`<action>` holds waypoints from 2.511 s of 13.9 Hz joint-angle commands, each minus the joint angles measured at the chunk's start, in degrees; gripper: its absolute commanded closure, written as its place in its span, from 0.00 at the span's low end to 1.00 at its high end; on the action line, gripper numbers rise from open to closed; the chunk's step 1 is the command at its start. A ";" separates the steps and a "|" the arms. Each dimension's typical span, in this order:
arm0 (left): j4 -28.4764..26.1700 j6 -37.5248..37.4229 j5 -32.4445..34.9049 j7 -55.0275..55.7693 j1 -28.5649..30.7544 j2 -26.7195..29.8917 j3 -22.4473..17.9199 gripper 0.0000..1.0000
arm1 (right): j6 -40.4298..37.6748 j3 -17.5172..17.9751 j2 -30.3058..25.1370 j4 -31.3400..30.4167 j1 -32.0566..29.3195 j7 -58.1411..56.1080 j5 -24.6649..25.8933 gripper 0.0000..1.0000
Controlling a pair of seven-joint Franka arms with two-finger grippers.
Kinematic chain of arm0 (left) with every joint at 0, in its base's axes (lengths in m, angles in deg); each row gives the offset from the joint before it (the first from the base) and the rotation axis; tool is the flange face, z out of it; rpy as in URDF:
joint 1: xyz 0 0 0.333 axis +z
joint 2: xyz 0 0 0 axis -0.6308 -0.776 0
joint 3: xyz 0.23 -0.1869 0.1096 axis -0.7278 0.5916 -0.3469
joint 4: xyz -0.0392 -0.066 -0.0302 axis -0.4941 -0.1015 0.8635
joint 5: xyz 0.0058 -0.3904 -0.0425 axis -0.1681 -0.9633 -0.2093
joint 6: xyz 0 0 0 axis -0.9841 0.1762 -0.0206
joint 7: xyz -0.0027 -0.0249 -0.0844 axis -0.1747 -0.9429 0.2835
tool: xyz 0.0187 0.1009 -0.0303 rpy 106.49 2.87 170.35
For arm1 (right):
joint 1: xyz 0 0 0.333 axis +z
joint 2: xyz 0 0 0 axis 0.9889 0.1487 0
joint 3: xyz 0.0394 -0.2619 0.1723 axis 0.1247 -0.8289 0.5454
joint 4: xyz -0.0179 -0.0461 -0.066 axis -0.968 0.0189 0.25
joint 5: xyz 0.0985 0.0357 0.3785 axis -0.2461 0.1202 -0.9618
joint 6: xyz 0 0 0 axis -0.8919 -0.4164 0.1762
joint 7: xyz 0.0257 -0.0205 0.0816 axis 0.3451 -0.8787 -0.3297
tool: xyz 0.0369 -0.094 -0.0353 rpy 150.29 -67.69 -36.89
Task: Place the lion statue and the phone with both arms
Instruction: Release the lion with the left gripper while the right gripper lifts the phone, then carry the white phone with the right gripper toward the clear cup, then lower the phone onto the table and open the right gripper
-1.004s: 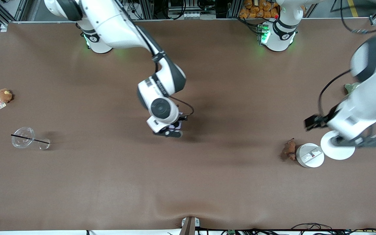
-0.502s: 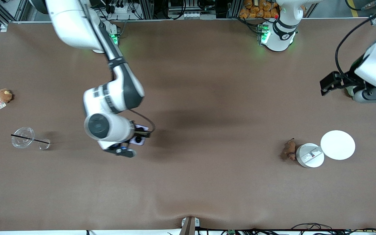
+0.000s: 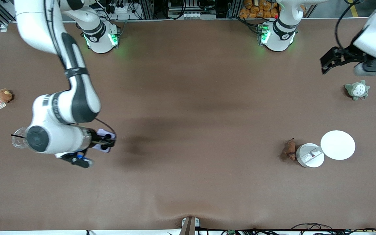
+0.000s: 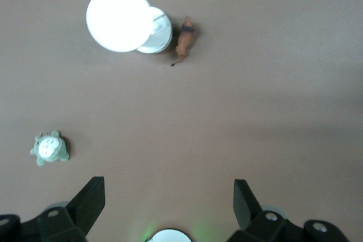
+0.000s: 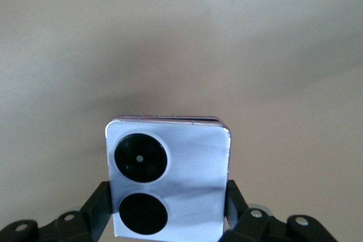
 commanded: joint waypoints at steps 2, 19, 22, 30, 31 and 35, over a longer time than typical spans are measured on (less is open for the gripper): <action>-2.58 -0.09 -2.53 -0.24 0.49 1.50 -1.81 0.00 | 0.02 0.71 -0.47 -1.04 -8.88 -10.45 0.63 1.00; -3.28 -0.09 -2.80 -0.32 0.93 1.59 -1.81 0.00 | 30.34 1.41 3.49 -20.81 -17.25 -30.87 2.12 1.00; -3.11 0.00 -2.80 -0.41 0.84 1.50 -1.72 0.00 | 30.52 1.50 3.41 -21.60 -17.16 -30.87 2.03 1.00; -2.93 0.00 -2.80 -0.76 1.02 1.59 -1.81 0.00 | 30.52 2.21 3.41 -21.96 -17.16 -30.78 2.03 0.00; -2.93 0.00 -2.80 -0.76 1.02 1.59 -1.81 0.00 | 30.17 2.21 3.32 -21.61 -16.99 -30.61 2.03 0.00; -3.02 0.00 -2.88 -0.76 1.02 1.59 -1.81 0.00 | 26.06 2.29 3.05 -17.14 -16.63 -30.25 2.03 0.00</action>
